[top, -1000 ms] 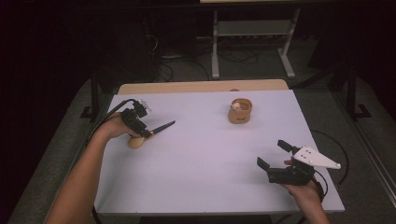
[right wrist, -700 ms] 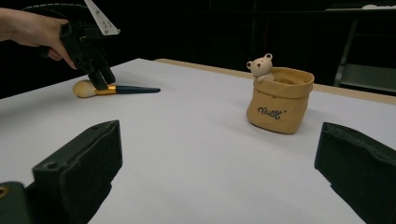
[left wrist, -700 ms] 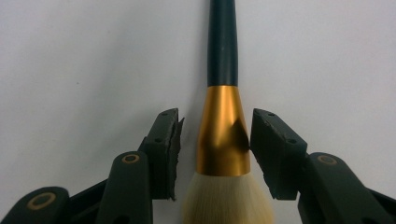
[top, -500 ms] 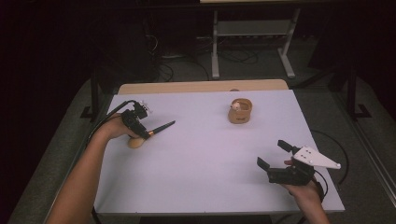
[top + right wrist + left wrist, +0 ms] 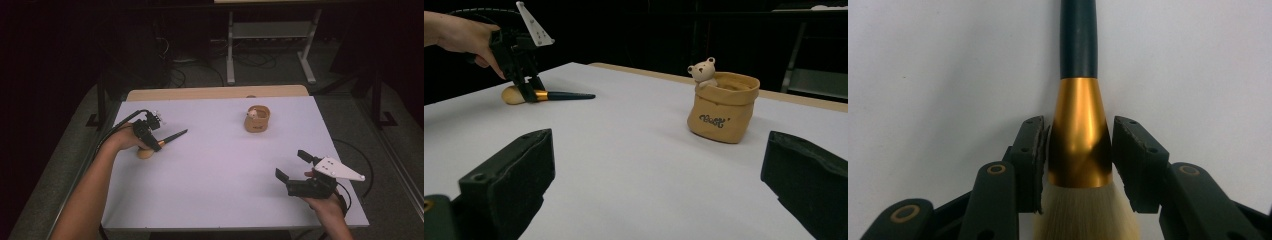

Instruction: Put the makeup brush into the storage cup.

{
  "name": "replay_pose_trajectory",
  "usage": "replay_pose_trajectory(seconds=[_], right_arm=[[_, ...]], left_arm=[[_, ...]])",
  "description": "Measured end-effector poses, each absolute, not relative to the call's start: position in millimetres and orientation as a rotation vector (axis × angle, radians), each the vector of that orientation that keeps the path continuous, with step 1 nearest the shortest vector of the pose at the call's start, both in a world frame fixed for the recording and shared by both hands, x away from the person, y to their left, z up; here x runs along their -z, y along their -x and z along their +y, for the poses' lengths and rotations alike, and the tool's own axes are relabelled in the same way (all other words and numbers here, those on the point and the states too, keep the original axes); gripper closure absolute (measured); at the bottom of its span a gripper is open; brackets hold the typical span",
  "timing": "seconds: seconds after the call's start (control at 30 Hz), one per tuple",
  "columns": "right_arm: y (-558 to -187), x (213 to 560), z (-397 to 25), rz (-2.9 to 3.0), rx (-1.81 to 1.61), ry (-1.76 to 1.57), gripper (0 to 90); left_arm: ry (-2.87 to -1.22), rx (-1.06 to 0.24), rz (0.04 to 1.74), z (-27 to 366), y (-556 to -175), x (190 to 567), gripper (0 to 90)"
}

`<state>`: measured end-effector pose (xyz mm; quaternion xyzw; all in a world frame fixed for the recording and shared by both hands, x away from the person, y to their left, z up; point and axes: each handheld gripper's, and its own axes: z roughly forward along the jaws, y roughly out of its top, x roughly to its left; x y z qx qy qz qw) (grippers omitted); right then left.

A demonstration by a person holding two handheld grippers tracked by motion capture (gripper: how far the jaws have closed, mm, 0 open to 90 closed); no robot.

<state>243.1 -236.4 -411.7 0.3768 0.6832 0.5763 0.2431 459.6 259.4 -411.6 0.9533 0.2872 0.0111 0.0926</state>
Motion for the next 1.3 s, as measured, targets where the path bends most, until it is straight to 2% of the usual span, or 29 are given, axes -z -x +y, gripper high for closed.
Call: replay_pose_trajectory(seconds=[0.83,1.3], right_arm=[[-242.9,411.5,-236.4,1.866,-1.573,-1.025,0.2],[-243.1,411.9,-236.0,1.868,-1.574,-1.031,0.2]], left_arm=[[-2.839,-0.051,0.826,259.6,-458.4,413.8,62.1],[-2.731,-0.071,0.815,269.1,-449.1,410.0,62.5]])
